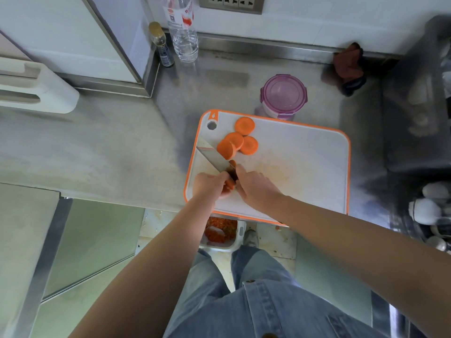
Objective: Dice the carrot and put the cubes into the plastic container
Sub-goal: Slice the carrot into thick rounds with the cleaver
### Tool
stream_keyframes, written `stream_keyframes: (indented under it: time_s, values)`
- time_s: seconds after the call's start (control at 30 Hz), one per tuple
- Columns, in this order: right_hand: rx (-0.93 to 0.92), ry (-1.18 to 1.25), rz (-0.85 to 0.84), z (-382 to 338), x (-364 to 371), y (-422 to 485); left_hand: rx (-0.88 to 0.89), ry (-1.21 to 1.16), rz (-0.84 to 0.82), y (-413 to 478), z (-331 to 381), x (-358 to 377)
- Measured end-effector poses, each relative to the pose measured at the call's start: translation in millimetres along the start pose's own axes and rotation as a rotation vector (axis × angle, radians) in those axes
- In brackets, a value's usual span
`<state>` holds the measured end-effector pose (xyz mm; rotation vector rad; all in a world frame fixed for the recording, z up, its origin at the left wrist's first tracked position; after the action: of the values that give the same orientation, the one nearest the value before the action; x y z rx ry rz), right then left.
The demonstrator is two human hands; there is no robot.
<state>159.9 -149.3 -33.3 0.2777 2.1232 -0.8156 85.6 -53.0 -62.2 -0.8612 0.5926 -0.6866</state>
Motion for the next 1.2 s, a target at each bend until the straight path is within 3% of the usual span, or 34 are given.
stream_keyframes:
  time_s: [0.17,0.37,0.6,1.2]
  values:
    - [0.039,0.046,0.005,-4,-9,5,-0.007,-0.054,-0.003,-6,-3,-2]
    - [0.027,0.114,0.138,6,-32,-14,0.018,-0.139,0.02,-5,-11,-3]
    - [-0.012,0.073,0.08,-1,-45,-32,0.113,-0.176,0.079,-15,-14,1]
    - [0.042,0.086,0.023,-1,-40,-50,0.192,0.022,0.16,-17,-14,5]
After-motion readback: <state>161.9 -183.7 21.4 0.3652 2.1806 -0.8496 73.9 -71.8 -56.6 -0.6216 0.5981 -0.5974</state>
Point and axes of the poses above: each hand's wrist, its own y-axis towards the middle knuckle, its own x-axis out of the palm, z = x × y, the point moved 5 cm from there along y, towards the middle knuckle, and after that the axes turned 3 degrees about y, right-handed, at the moved point
